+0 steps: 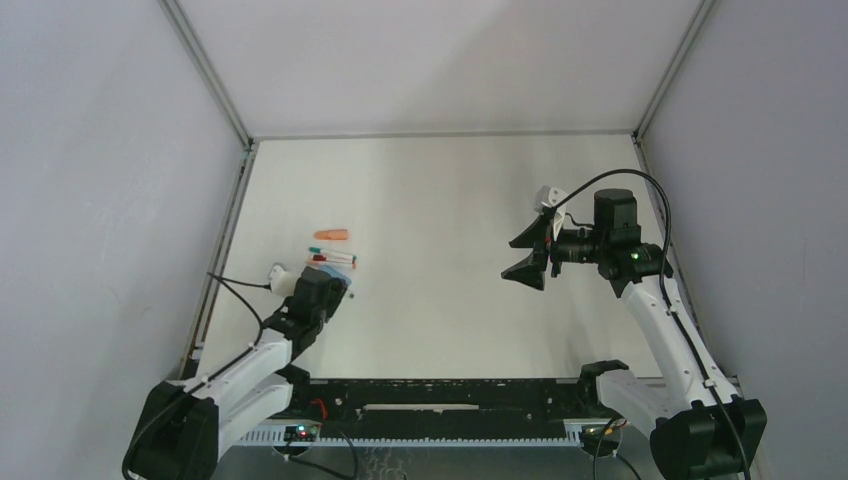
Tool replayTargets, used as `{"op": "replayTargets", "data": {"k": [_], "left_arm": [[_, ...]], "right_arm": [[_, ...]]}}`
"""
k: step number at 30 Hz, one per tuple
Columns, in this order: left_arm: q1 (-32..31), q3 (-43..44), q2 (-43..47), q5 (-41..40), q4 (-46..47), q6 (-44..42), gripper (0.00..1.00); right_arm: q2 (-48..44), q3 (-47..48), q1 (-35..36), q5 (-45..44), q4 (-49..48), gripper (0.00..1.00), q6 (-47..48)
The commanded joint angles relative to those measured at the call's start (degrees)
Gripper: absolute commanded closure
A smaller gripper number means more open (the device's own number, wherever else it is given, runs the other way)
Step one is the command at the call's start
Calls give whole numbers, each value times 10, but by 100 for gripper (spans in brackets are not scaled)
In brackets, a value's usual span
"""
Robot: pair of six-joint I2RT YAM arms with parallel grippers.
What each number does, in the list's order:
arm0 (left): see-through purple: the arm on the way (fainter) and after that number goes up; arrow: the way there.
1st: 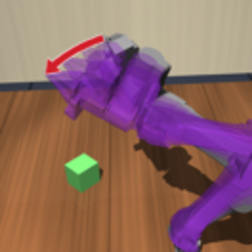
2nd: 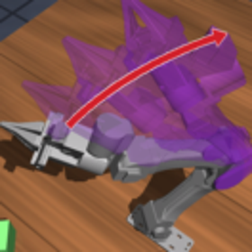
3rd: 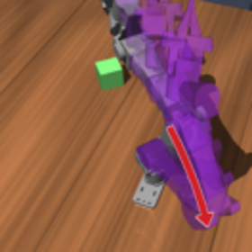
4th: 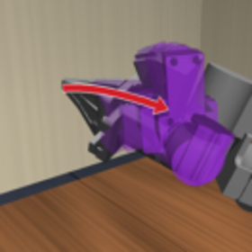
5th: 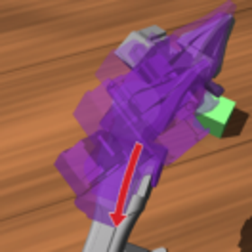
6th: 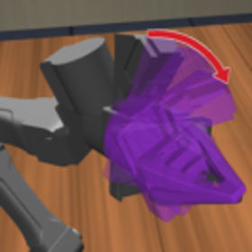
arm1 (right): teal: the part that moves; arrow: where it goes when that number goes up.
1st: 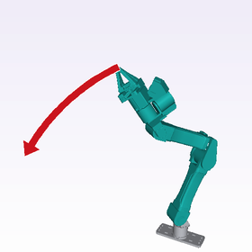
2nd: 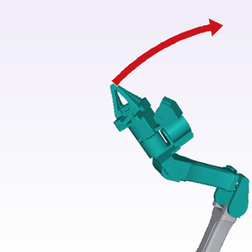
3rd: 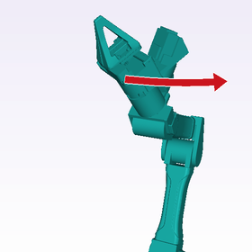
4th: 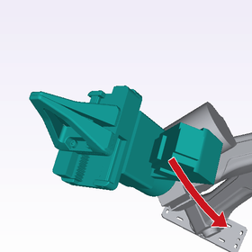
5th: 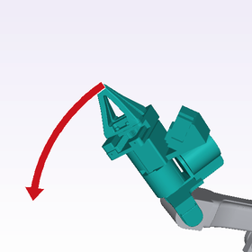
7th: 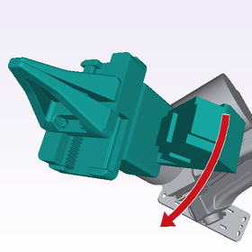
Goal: Insert the pens into the pen caps
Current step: Place the pen at the center of the board, then reset both arms
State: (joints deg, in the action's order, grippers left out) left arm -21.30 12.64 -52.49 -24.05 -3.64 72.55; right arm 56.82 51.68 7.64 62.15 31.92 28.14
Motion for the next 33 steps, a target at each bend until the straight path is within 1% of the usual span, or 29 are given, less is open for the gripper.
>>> {"op": "replayTargets", "data": {"k": [1, 5, 8, 9, 11, 15, 17, 19, 20, 21, 22, 24, 27, 29, 30, 33], "left_arm": [[5, 31, 44, -2, -82, -10, 39], [5, 39, 109, 12, -108, -32, 38], [5, 44, 153, 53, -102, -66, 36], [5, 44, 169, 82, -92, -80, 34], [5, 40, 187, 138, -54, -109, 31], [5, 22, 202, 272, 83, -144, 22], [5, 23, 201, 316, 109, -141, 19], [5, 33, 199, 349, 117, -141, 17], [5, 39, 198, 363, 117, -140, 16], [5, 46, 197, 377, 117, -138, 16], [4, 51, 196, 390, 117, -134, 16], [4, 62, 195, 416, 116, -133, 16], [-8, 94, 198, 435, 105, -150, 10], [-26, 138, 207, 421, 59, -183, 4], [-37, 163, 211, 403, 18, -207, 2], [-64, 250, 212, 356, -91, -277, 0]], "right_arm": [[-6, 1, -1, 2, -13, 17, 2], [-7, 2, -1, -1, -12, 17, 4], [-9, 2, -3, -4, -13, 17, 5], [-11, 2, -4, -7, -14, 17, 6], [-15, 1, -11, -8, -14, 17, 5], [-28, 1, -31, -7, -13, 17, 5], [-38, 1, -40, -19, -13, 14, 5], [-48, 2, -51, -50, -18, 12, 0], [-53, 1, -57, -67, -21, 3, -4], [-58, 1, -63, -82, -25, 1, -8], [-61, 1, -67, -102, -32, 0, -19], [-67, 0, -72, -153, -66, 0, -75], [-89, 8, -72, -235, -92, 0, -149], [-122, 7, -72, -258, -102, 0, -170], [-138, 0, -72, -258, -111, 0, -183], [-175, -19, -72, -253, -129, 0, -185]]}}
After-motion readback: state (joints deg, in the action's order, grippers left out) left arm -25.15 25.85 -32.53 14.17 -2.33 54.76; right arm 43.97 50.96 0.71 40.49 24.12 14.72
